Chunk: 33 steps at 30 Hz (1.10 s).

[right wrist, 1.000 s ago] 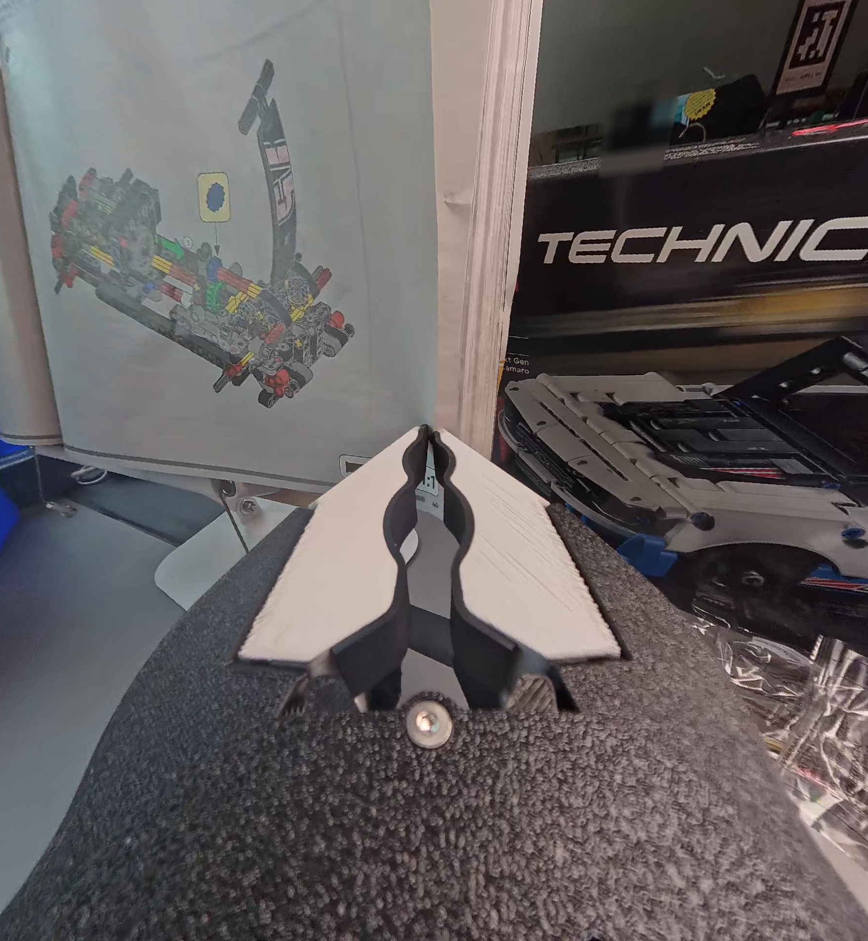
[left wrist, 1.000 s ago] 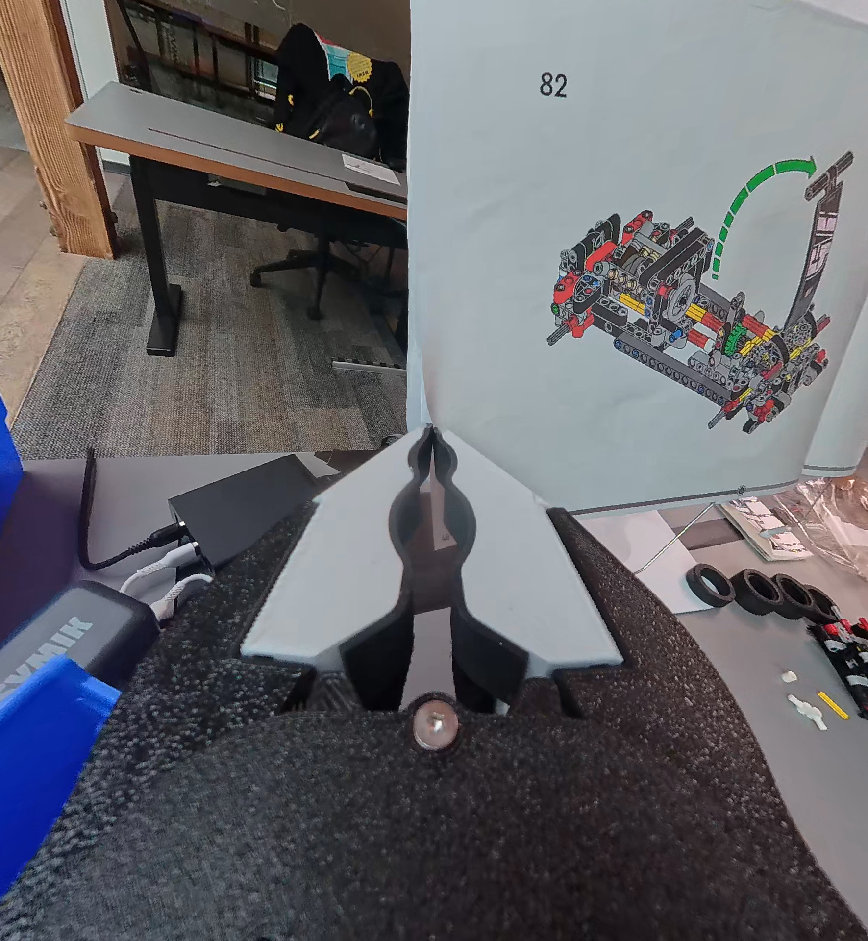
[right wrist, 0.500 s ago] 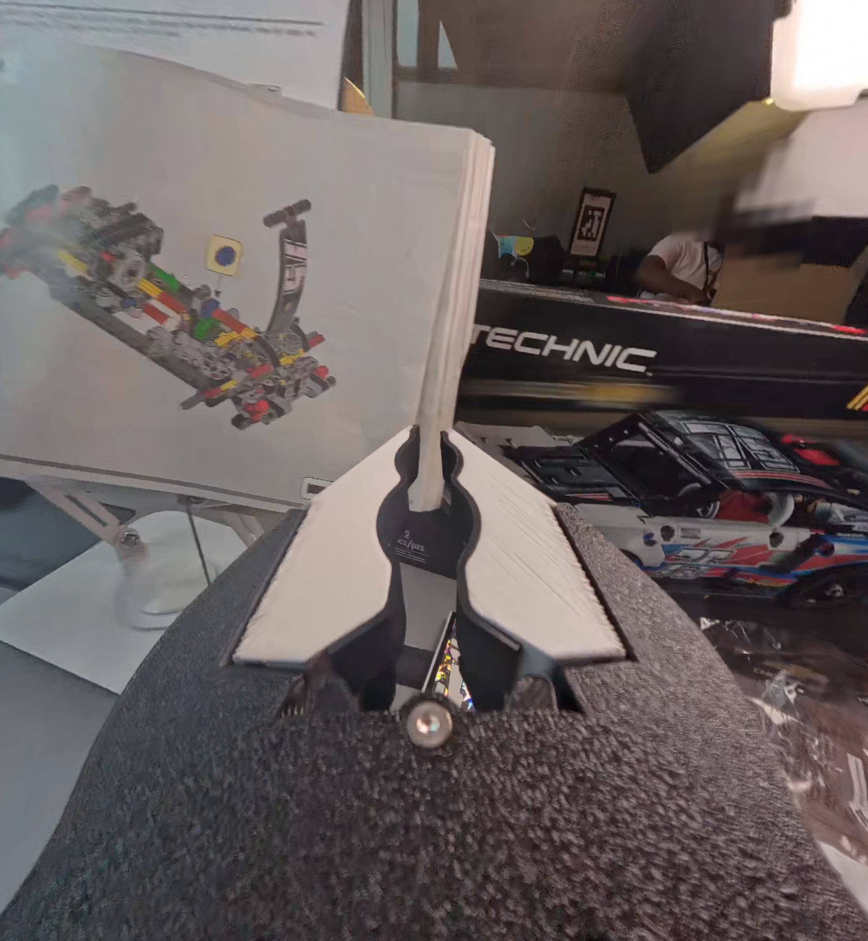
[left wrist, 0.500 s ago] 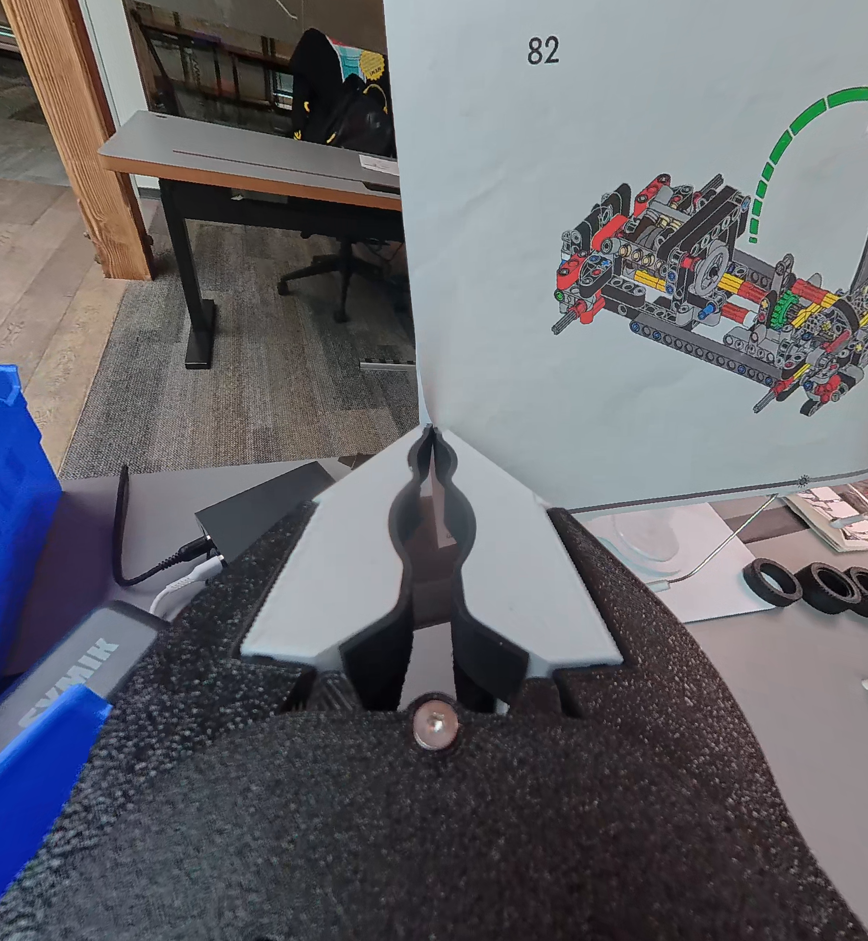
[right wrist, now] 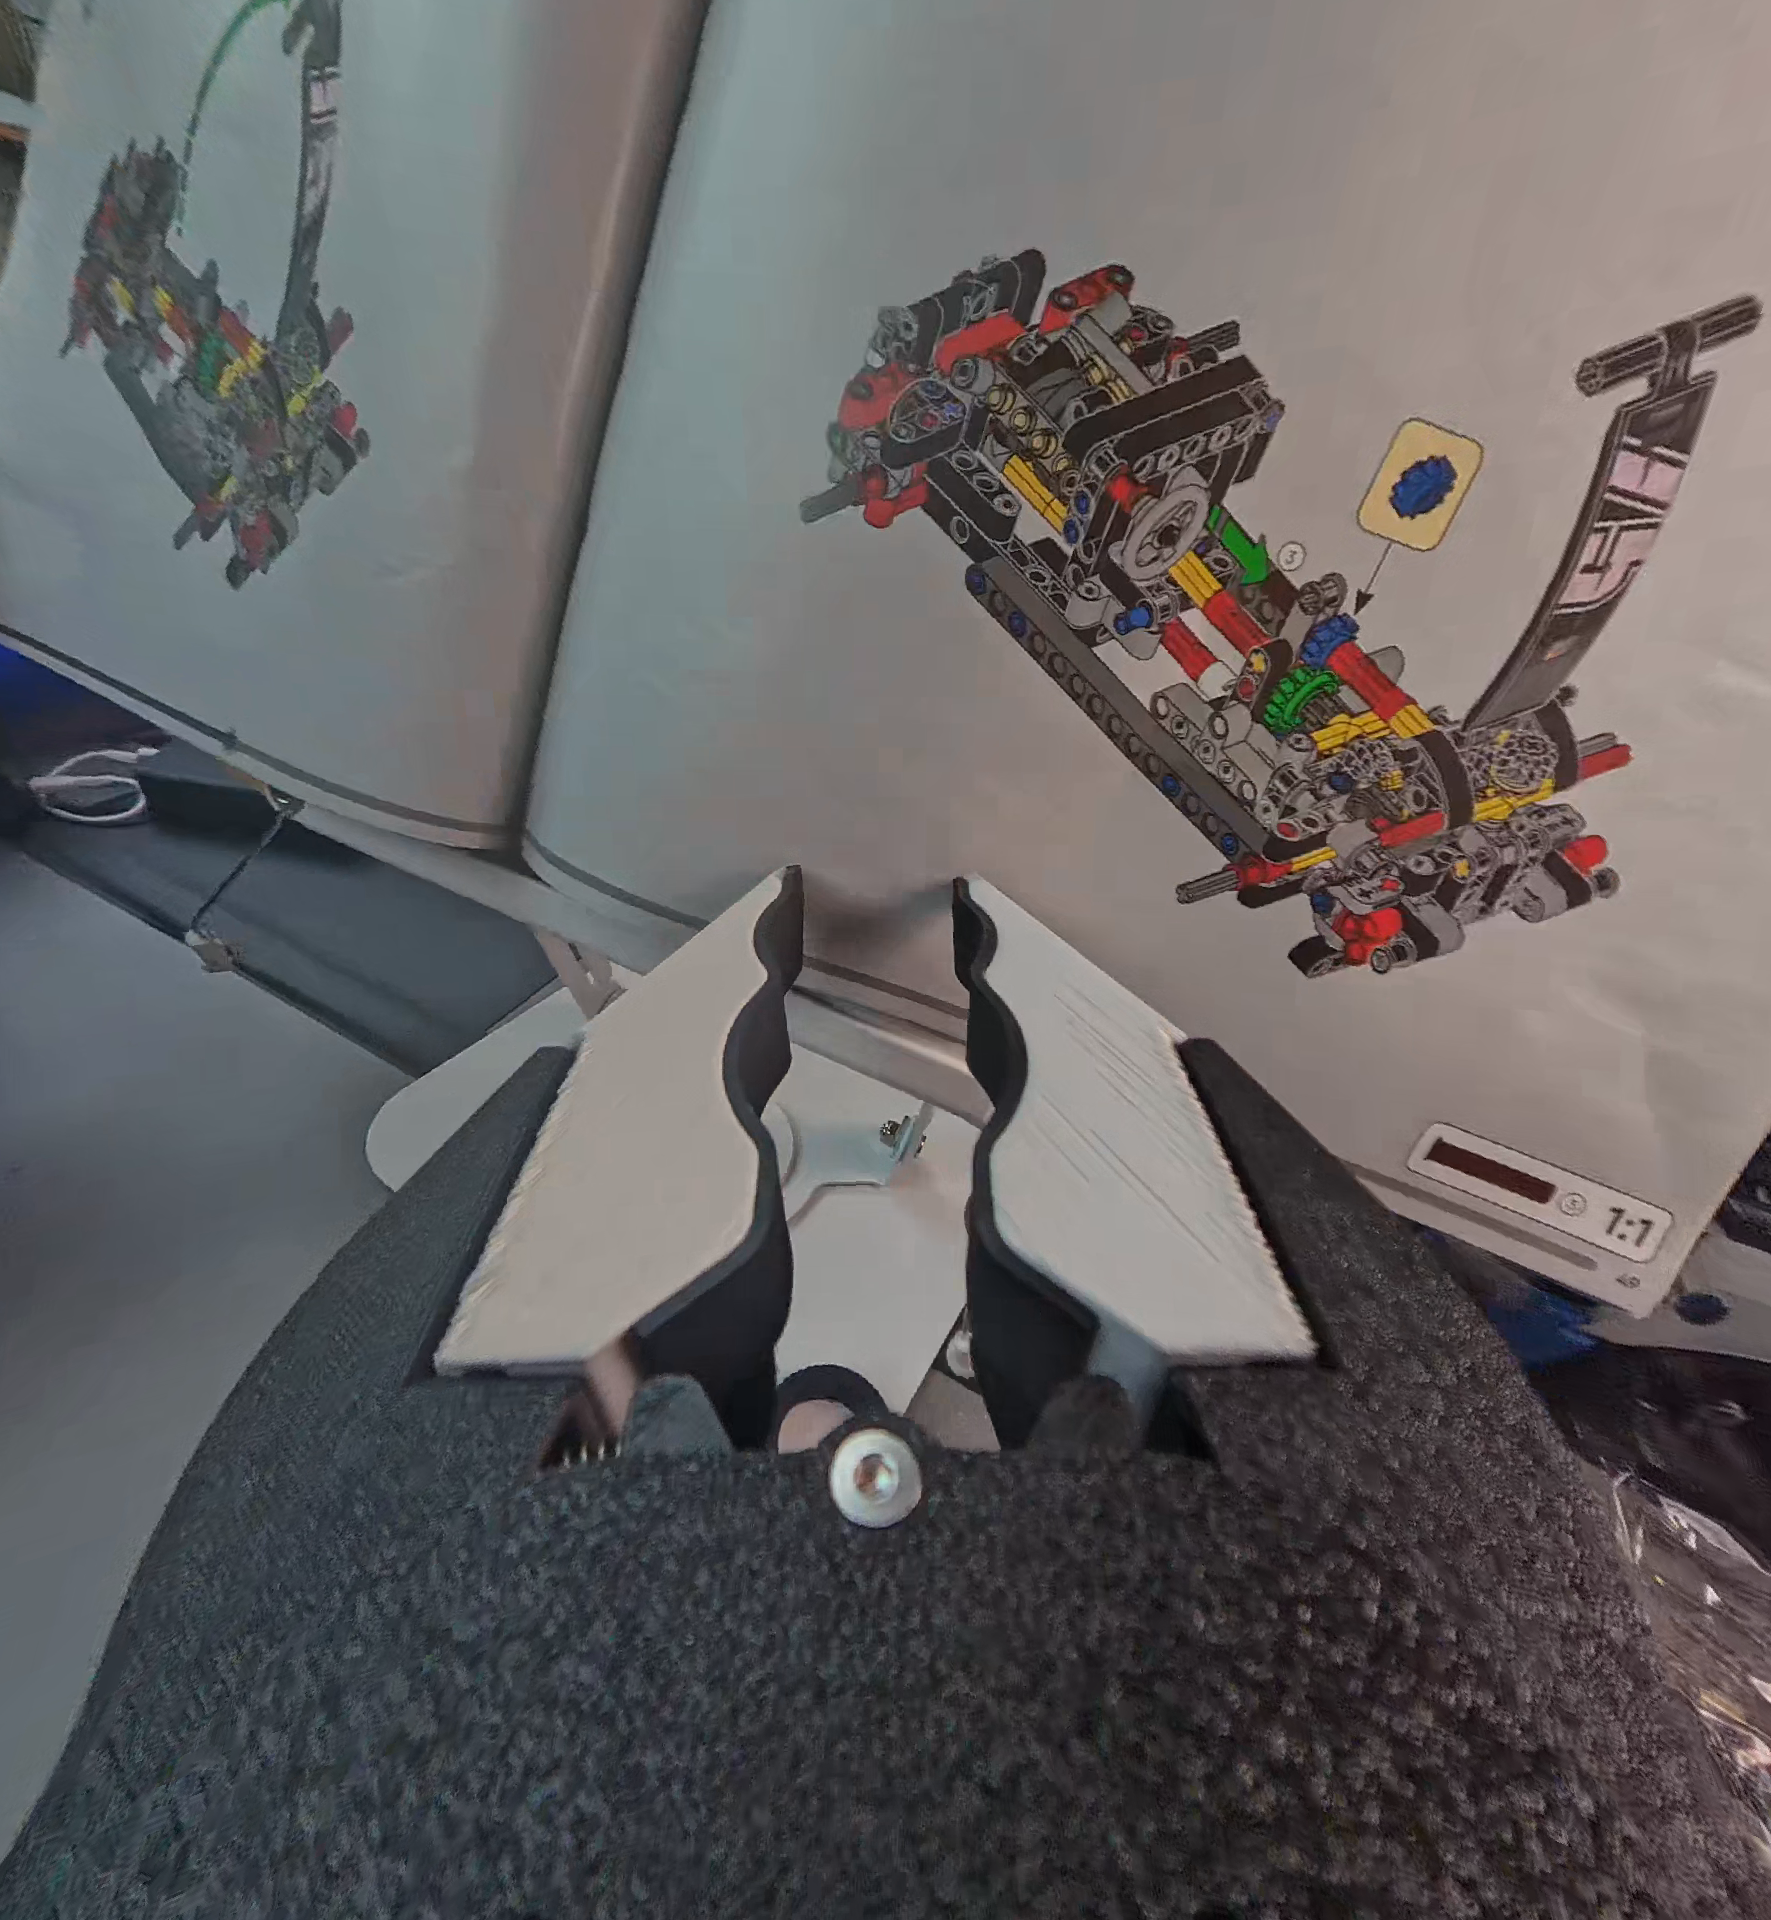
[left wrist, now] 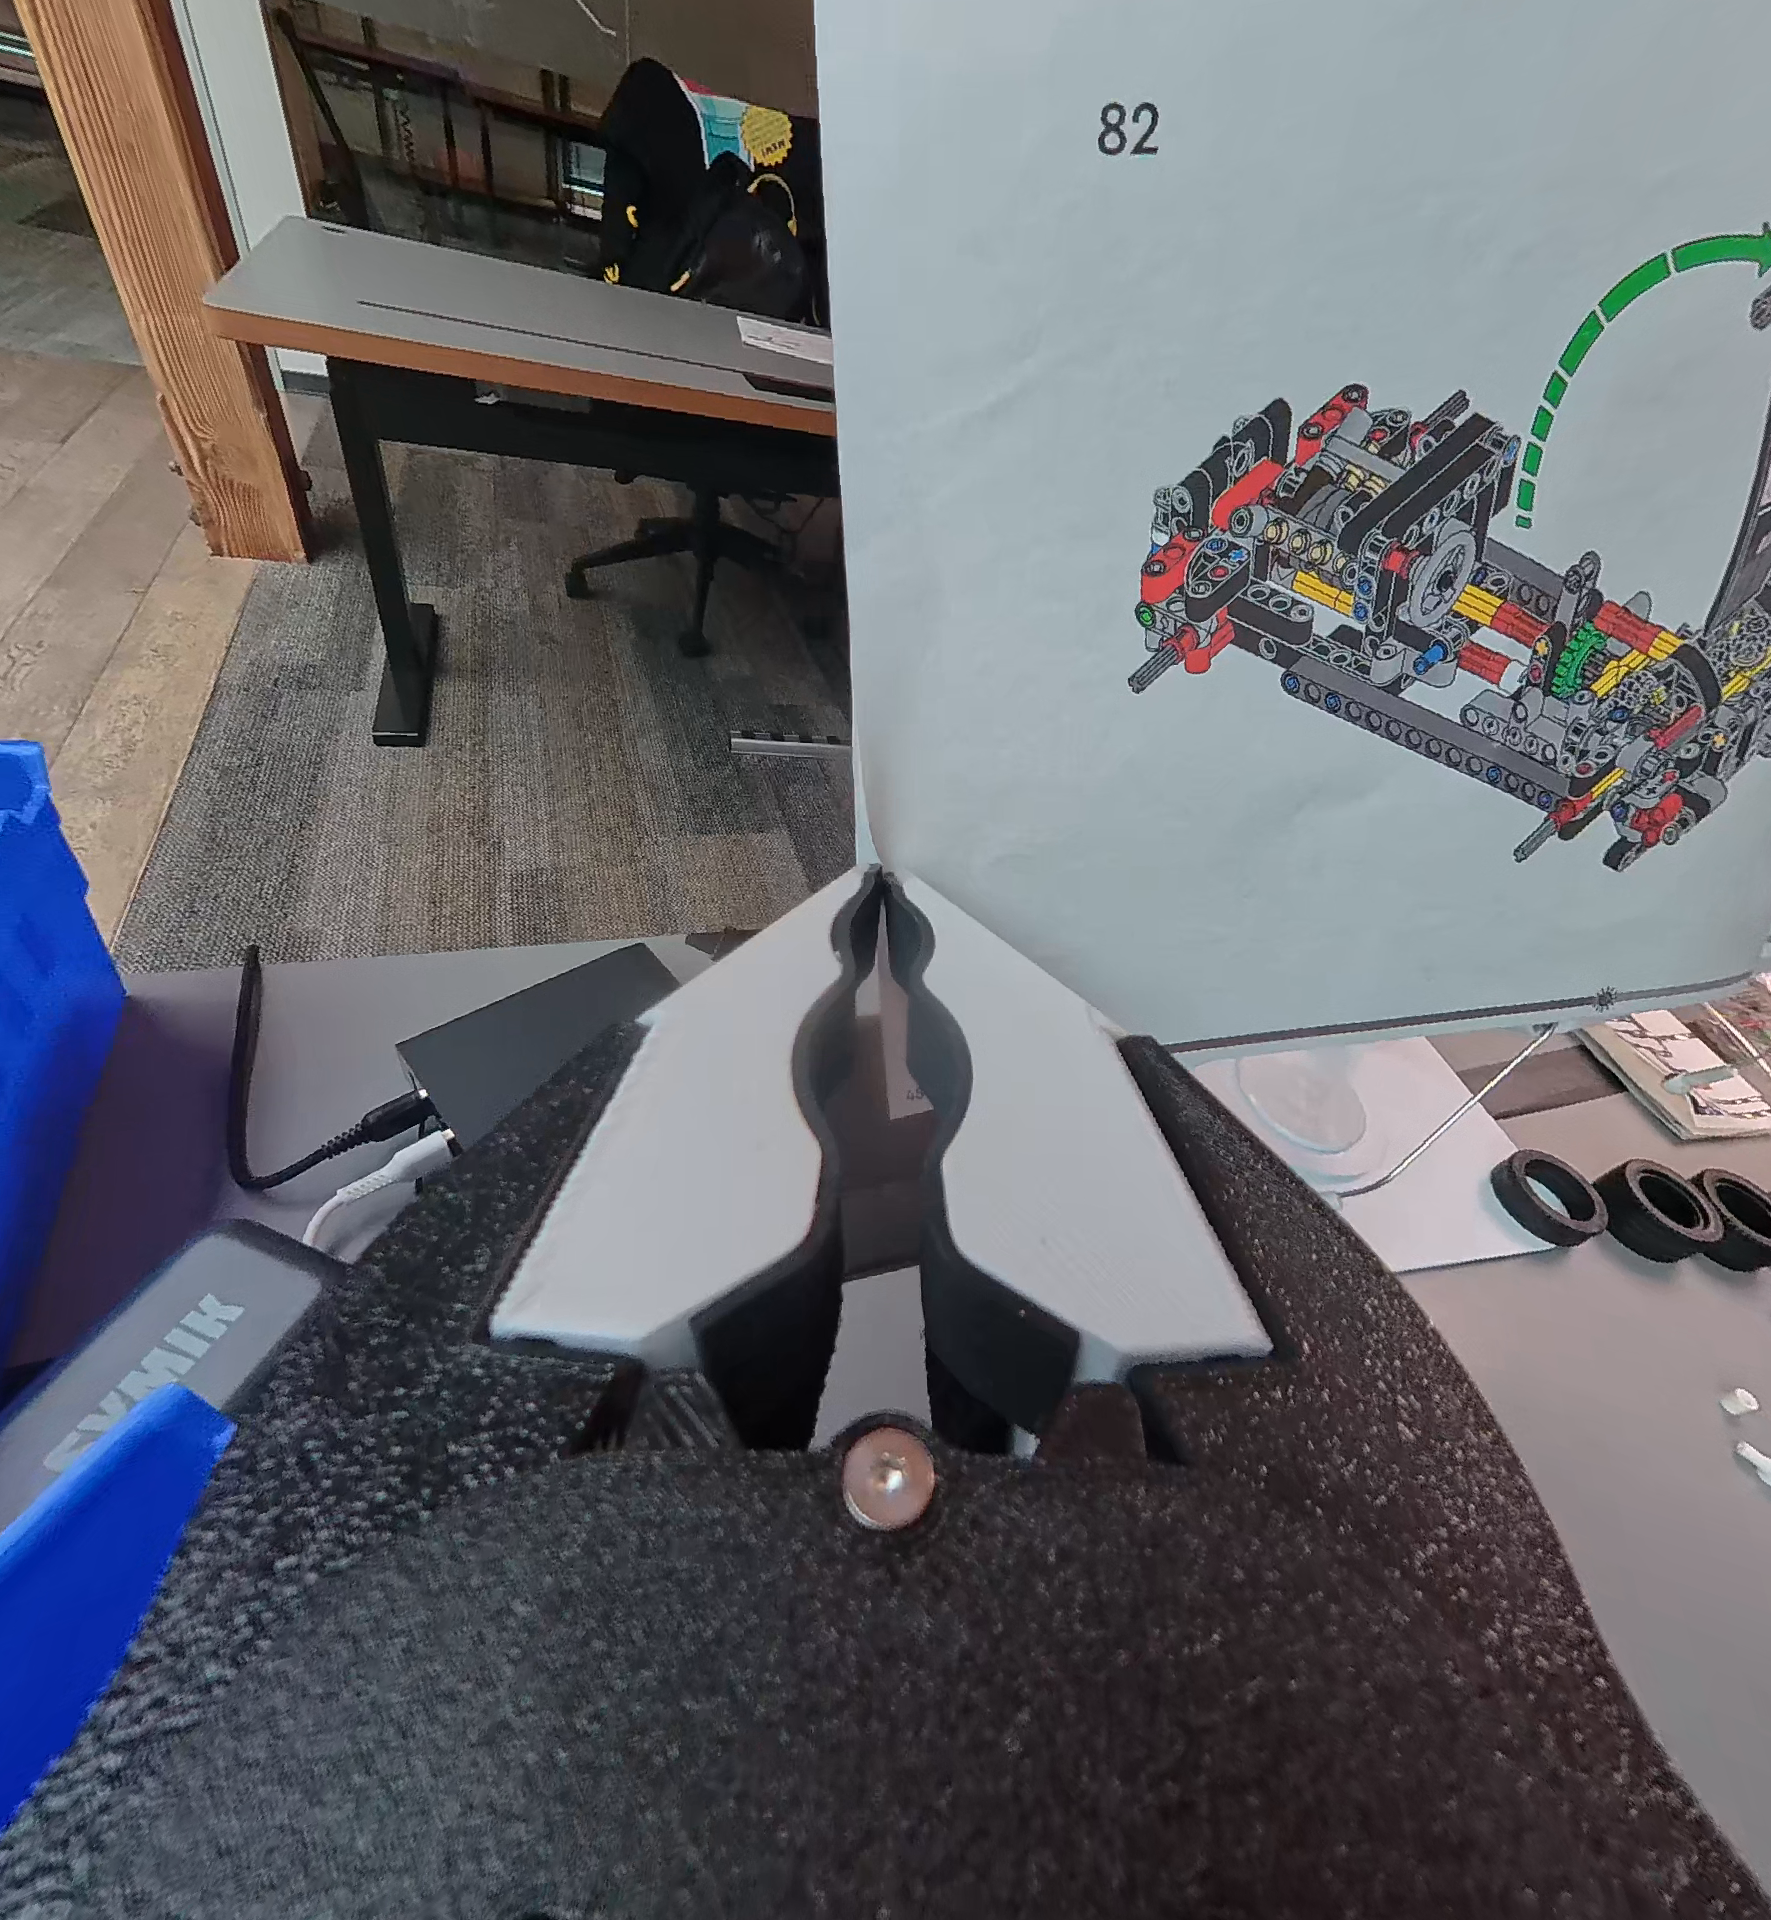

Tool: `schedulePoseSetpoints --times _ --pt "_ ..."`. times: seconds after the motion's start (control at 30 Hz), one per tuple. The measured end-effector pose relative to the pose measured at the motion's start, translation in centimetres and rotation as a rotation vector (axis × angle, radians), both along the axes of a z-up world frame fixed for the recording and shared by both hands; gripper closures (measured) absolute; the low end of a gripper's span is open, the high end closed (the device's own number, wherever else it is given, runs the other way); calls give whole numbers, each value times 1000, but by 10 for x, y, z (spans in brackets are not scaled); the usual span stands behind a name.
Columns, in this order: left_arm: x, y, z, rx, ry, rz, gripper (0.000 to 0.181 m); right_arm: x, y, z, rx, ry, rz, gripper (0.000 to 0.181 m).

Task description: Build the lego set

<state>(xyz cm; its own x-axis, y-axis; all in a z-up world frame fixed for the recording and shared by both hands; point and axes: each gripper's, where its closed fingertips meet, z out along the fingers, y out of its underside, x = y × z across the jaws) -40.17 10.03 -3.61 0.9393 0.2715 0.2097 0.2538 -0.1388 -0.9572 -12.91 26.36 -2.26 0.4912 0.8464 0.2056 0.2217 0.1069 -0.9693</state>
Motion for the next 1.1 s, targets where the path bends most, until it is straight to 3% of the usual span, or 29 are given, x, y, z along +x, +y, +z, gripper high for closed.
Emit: schedulePoseSetpoints --times 0.3,0.43,0.53,0.67,0.8,0.9,1.0,1.1 --pt "-5 1 -10 -33 -42 9 181 20 23 -15 -56 8 -26 152" --pt "-7 -10 21 41 52 124 181 20 23 -16 -48 6 -22 151" --pt "25 -15 66 179 124 89 181 20 23 -15 -52 19 -27 151" --pt "114 -2 99 240 147 -164 181 20 23 -14 -58 56 -40 150" --pt "198 18 84 175 161 -372 170 21 23 -15 -61 87 -60 148" --pt "237 38 61 126 171 -437 162 21 22 -16 -61 98 -69 147" --pt "245 60 34 48 207 -401 160 22 22 -18 -61 98 -74 146" --pt "226 73 17 -33 228 -290 163 24 22 -21 -60 78 -70 144"
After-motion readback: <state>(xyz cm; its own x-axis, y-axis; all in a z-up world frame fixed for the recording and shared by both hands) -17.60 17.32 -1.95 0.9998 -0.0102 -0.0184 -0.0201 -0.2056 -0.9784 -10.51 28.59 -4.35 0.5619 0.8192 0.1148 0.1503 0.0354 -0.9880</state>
